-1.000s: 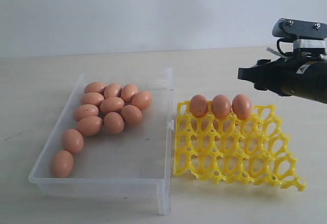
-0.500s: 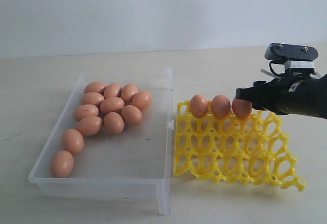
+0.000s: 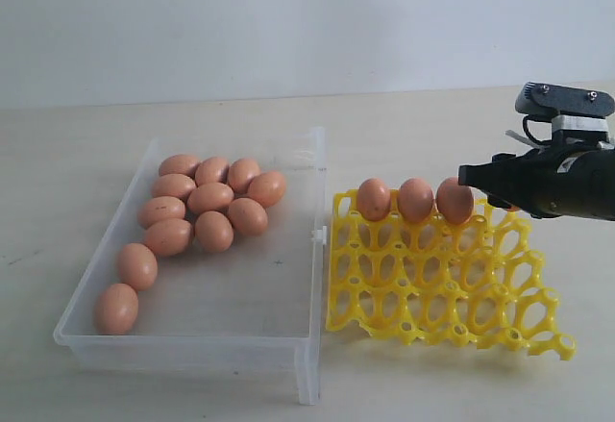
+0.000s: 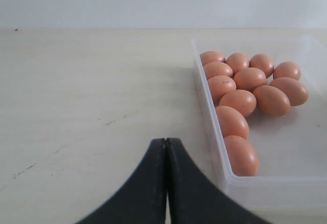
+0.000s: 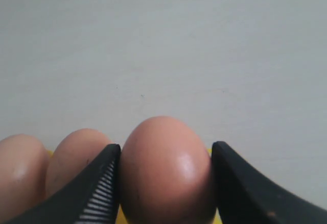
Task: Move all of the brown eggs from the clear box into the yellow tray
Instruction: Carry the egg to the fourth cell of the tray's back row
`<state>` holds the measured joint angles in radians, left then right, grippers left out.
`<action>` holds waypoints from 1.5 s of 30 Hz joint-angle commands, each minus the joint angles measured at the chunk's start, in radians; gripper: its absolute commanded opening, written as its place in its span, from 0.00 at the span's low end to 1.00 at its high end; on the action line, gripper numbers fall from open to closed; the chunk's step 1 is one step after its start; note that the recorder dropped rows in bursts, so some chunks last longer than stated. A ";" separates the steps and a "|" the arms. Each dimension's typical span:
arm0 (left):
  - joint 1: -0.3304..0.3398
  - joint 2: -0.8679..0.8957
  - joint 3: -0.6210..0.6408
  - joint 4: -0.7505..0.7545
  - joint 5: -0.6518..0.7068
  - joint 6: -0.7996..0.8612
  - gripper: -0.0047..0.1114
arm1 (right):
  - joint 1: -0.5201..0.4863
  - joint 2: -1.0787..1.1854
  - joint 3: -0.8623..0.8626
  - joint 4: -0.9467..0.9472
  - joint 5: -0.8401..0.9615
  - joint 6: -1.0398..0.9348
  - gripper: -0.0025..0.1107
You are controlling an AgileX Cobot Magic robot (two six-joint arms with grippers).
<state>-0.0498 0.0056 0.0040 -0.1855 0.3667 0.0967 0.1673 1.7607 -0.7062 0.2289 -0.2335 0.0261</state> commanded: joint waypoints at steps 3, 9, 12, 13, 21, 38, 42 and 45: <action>0.001 -0.006 -0.004 -0.002 -0.004 0.002 0.04 | -0.005 -0.001 0.004 -0.025 0.001 0.007 0.12; 0.001 -0.006 -0.004 -0.002 -0.004 0.002 0.04 | -0.005 -0.001 0.004 -0.031 -0.004 0.008 0.12; 0.001 -0.006 -0.004 -0.002 -0.004 0.002 0.04 | -0.005 -0.001 0.004 -0.031 -0.004 0.008 0.12; 0.001 -0.006 -0.004 -0.002 -0.004 0.002 0.04 | -0.005 -0.001 0.004 -0.031 -0.006 0.008 0.12; 0.001 -0.006 -0.004 -0.002 -0.004 0.002 0.04 | 0.008 -0.001 0.004 -0.056 -0.006 0.028 0.21; 0.001 -0.006 -0.004 -0.002 -0.004 0.002 0.04 | 0.008 -0.001 0.004 -0.056 -0.001 0.028 0.53; 0.001 -0.006 -0.004 -0.002 -0.004 0.002 0.04 | 0.008 -0.001 0.004 -0.056 -0.001 0.028 0.56; 0.001 -0.006 -0.004 -0.002 -0.004 0.002 0.04 | 0.008 -0.001 0.004 -0.056 -0.001 0.028 0.56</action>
<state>-0.0498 0.0056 0.0040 -0.1855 0.3667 0.0967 0.1733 1.7607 -0.7062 0.1851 -0.2254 0.0492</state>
